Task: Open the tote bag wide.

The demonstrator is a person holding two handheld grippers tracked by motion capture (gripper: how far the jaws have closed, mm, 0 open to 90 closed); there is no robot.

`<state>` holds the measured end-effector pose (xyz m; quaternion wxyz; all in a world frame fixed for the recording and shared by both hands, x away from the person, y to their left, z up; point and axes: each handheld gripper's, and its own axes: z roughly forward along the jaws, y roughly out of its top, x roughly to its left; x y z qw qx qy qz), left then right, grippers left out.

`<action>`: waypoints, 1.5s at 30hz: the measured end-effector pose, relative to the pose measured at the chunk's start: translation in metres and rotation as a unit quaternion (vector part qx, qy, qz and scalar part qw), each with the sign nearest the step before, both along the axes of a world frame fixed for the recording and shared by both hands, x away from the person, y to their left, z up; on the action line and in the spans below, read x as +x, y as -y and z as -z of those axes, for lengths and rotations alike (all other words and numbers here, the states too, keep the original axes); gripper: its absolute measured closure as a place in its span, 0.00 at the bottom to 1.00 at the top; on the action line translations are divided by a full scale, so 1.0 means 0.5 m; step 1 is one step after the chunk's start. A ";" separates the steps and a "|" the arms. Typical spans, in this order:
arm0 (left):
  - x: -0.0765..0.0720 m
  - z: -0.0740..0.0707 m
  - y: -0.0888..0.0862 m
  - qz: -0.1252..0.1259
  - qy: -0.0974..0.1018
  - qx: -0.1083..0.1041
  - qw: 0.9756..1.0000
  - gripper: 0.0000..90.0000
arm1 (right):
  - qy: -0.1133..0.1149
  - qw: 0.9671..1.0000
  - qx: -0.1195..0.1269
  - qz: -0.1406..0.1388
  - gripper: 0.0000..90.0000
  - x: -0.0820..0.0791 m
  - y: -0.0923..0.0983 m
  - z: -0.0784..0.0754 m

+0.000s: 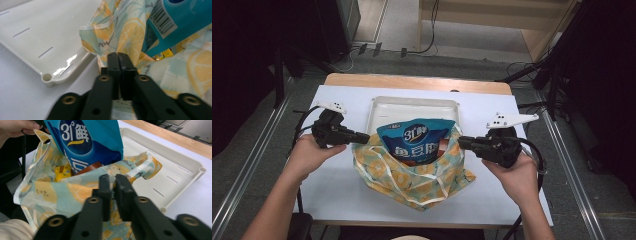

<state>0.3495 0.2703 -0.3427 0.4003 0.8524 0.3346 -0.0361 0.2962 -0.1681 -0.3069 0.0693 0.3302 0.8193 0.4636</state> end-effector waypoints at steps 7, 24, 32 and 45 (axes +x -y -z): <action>-0.022 -0.016 0.001 0.001 0.016 -0.020 1.000 1.00 | 0.010 1.000 -0.020 0.006 1.00 -0.013 0.013 -0.008; -0.049 0.010 -0.003 -0.002 0.007 -0.015 1.000 1.00 | -0.014 0.999 -0.021 0.033 1.00 -0.029 0.061 0.054; -0.053 0.047 -0.001 -0.004 -0.008 -0.015 1.000 1.00 | -0.040 0.999 -0.010 0.035 1.00 -0.029 0.059 0.125; -0.055 0.099 -0.016 -0.018 -0.029 -0.029 0.999 1.00 | -0.051 0.998 -0.023 0.041 1.00 -0.036 0.057 0.184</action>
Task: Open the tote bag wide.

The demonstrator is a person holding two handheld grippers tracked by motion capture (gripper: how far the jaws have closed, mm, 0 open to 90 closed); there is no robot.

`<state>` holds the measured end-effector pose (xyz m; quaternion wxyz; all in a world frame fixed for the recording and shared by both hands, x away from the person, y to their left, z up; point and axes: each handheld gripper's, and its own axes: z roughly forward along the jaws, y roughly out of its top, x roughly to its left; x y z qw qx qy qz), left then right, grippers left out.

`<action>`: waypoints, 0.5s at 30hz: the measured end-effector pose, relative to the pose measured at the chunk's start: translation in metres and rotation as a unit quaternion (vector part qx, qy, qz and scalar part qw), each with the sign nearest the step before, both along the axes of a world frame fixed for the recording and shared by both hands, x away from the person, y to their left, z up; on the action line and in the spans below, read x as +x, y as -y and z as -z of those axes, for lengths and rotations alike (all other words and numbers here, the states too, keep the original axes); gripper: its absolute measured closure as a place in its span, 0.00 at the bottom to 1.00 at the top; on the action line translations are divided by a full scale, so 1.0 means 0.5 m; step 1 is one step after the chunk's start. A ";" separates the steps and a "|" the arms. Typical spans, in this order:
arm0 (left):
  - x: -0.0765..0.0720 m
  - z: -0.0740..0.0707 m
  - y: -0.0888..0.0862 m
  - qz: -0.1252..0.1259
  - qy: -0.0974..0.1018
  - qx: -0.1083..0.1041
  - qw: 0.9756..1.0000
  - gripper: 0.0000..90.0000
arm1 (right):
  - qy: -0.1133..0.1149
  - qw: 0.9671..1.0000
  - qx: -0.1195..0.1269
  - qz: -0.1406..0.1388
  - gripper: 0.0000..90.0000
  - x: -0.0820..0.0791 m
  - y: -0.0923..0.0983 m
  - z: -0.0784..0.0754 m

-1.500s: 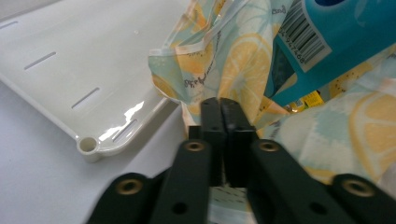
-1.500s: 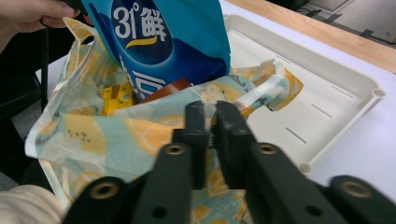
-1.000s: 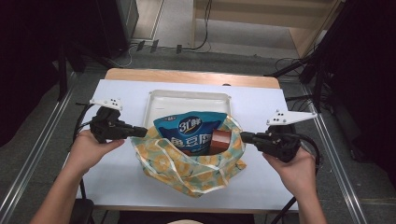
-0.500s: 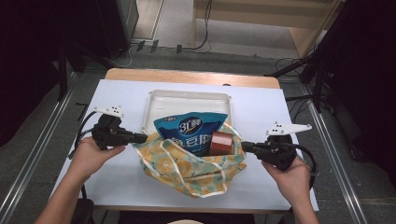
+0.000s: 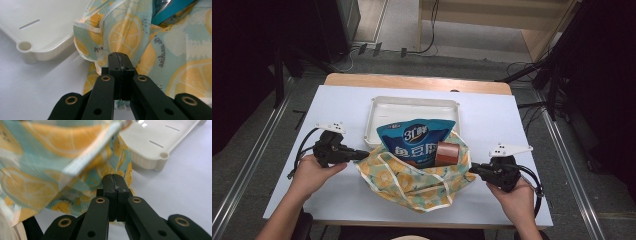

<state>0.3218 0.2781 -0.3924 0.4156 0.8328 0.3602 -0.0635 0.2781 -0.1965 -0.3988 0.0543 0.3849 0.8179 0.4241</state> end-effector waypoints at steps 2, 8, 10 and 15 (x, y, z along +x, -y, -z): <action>-0.001 -0.001 0.001 0.003 -0.001 -0.001 1.000 1.00 | 0.000 1.000 0.000 0.003 1.00 -0.001 0.001 -0.002; -0.017 0.001 0.019 0.029 -0.006 0.028 0.999 1.00 | 0.028 0.999 0.015 0.015 1.00 -0.008 0.017 -0.037; -0.018 -0.005 0.013 0.019 0.000 0.022 1.000 0.95 | 0.034 0.999 0.021 0.022 1.00 -0.010 0.024 -0.049; -0.021 -0.039 -0.023 -0.007 0.016 -0.043 0.999 0.93 | 0.058 0.997 0.035 0.021 1.00 -0.017 0.027 -0.093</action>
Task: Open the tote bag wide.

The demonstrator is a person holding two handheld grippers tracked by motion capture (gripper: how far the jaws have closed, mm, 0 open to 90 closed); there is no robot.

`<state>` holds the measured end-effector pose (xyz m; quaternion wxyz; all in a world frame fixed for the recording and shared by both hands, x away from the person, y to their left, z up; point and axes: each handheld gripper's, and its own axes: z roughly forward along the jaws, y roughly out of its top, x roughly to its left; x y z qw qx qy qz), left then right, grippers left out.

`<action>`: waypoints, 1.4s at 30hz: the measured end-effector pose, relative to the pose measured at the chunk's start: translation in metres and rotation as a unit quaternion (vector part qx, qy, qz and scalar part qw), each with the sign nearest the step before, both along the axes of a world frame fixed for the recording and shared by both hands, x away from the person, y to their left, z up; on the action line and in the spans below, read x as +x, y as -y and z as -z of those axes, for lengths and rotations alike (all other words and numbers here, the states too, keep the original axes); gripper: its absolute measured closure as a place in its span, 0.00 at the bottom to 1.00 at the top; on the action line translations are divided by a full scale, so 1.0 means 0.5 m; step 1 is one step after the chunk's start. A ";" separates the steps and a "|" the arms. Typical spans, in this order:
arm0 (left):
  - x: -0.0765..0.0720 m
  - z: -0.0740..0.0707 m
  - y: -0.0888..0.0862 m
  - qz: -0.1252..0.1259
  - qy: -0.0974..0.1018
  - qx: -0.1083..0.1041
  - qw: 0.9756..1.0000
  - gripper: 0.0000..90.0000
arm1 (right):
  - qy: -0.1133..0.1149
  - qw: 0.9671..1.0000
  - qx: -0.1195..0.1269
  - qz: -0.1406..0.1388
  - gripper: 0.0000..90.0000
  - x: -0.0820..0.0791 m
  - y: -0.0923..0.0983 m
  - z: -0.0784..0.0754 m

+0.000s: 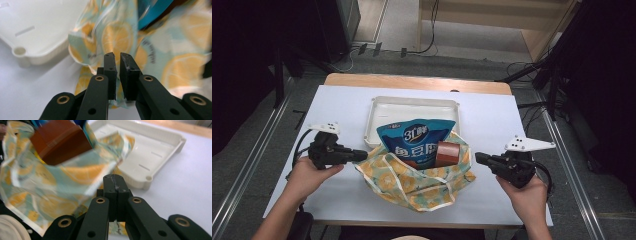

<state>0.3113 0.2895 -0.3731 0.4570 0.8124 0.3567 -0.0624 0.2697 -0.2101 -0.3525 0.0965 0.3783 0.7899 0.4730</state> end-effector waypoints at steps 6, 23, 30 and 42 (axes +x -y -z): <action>-0.013 -0.020 -0.013 -0.020 0.020 -0.001 1.000 0.92 | 0.016 1.000 0.000 -0.008 1.00 0.010 -0.010 -0.031; -0.001 -0.084 0.115 0.030 0.058 0.040 0.997 1.00 | 0.010 0.999 0.010 -0.041 1.00 0.070 -0.061 -0.029; 0.005 -0.057 0.141 0.044 0.043 0.044 0.997 1.00 | -0.005 0.999 0.014 -0.042 1.00 0.081 -0.068 -0.011; -0.051 -0.030 0.134 0.078 0.028 0.048 0.995 1.00 | -0.024 0.999 0.002 -0.040 1.00 0.050 -0.066 0.016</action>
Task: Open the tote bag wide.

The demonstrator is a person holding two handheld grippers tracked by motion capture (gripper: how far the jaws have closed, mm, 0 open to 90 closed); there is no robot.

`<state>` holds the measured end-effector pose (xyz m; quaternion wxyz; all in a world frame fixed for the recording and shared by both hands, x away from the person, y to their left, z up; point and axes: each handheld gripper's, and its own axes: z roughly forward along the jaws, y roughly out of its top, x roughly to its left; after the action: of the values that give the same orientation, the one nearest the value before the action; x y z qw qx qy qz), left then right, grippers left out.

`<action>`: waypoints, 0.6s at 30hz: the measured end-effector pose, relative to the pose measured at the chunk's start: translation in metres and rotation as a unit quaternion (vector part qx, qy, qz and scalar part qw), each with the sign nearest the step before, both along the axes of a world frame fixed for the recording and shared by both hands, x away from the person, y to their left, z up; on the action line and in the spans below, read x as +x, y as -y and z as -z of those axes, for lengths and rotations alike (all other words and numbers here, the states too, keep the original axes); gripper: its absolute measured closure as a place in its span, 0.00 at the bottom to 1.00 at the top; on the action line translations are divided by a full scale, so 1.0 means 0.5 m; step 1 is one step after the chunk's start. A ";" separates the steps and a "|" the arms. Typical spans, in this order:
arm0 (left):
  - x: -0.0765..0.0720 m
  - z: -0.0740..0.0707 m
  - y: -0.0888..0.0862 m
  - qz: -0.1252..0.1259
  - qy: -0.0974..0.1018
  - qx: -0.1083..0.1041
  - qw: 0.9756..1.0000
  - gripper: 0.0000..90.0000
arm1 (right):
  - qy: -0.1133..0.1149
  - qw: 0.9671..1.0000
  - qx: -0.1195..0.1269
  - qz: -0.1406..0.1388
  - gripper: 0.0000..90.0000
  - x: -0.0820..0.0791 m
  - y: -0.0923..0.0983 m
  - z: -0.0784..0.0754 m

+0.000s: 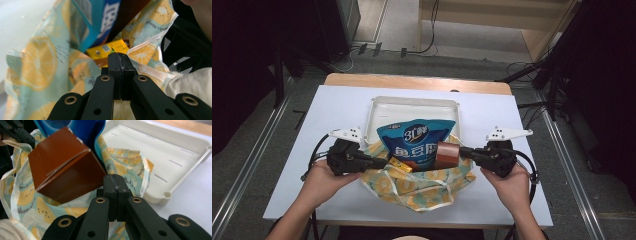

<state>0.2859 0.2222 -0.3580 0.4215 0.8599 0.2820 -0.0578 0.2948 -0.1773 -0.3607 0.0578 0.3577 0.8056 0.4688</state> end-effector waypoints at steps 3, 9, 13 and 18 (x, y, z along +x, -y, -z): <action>-0.006 0.009 0.002 0.004 -0.005 0.003 1.000 1.00 | -0.007 1.000 -0.003 0.000 1.00 -0.008 -0.002 0.009; -0.023 0.037 -0.004 0.003 -0.020 0.006 1.000 1.00 | -0.014 1.000 -0.001 0.002 1.00 -0.019 0.000 0.025; -0.029 0.050 -0.010 0.001 -0.023 0.010 1.000 1.00 | -0.019 1.000 -0.001 0.001 1.00 -0.025 -0.003 0.038; -0.029 0.063 -0.018 -0.010 -0.018 0.008 1.000 0.98 | -0.026 1.000 -0.003 0.003 1.00 -0.028 -0.004 0.055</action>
<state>0.2715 0.2315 -0.3894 0.4098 0.8594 0.2983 -0.0671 0.2808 -0.1751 -0.3881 0.0392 0.3724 0.8068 0.4570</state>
